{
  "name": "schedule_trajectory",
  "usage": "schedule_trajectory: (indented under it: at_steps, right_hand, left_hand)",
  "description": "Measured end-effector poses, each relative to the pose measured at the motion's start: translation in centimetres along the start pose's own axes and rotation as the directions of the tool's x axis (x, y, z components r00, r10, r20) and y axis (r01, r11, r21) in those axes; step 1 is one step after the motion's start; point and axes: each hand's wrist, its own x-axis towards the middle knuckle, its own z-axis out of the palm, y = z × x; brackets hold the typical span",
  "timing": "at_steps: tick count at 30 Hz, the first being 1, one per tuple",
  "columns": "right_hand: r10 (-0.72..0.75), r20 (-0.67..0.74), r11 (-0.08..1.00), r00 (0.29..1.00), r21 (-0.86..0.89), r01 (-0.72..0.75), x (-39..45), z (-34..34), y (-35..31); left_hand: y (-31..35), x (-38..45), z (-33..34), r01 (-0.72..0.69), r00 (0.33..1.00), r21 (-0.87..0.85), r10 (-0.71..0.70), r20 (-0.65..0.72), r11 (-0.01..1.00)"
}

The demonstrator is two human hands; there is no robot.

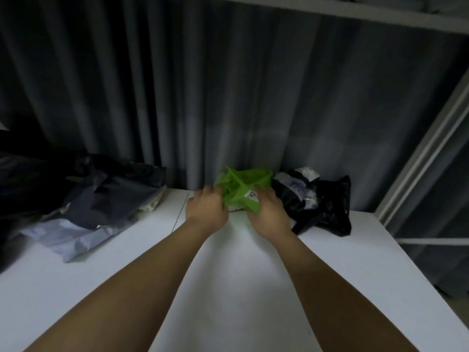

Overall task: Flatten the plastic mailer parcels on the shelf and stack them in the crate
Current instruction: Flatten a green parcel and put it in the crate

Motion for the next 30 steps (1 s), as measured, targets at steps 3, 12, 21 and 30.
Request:
schedule_trajectory:
  at_steps: [3, 12, 21, 30]
  right_hand:
    - [0.012, -0.001, 0.998, 1.0, -0.058, -0.012, 3.4, 1.8, -0.1]
    - [-0.068, -0.024, 0.984, 0.997, -0.167, 0.063, 3.4, 4.1, 0.0]
    - [-0.207, -0.188, 0.917, 0.96, 0.306, 0.258, -5.3, 0.3, -1.9]
    - [-0.13, -0.253, 0.914, 0.959, 0.344, 0.215, -13.5, -7.0, -3.8]
  left_hand:
    - [-1.8, 1.1, 0.9, -0.007, 1.0, 0.055, 0.008, -0.021, 0.998]
    - [-4.4, 1.1, 1.9, 0.016, 1.0, 0.024, -0.016, 0.0, 1.0]
    - [-6.2, -4.5, -0.4, 0.153, 0.983, -0.26, -0.173, -0.057, 0.953]
    - [-5.2, -11.5, -3.8, 0.168, 0.982, -0.422, -0.186, -0.002, 0.891]
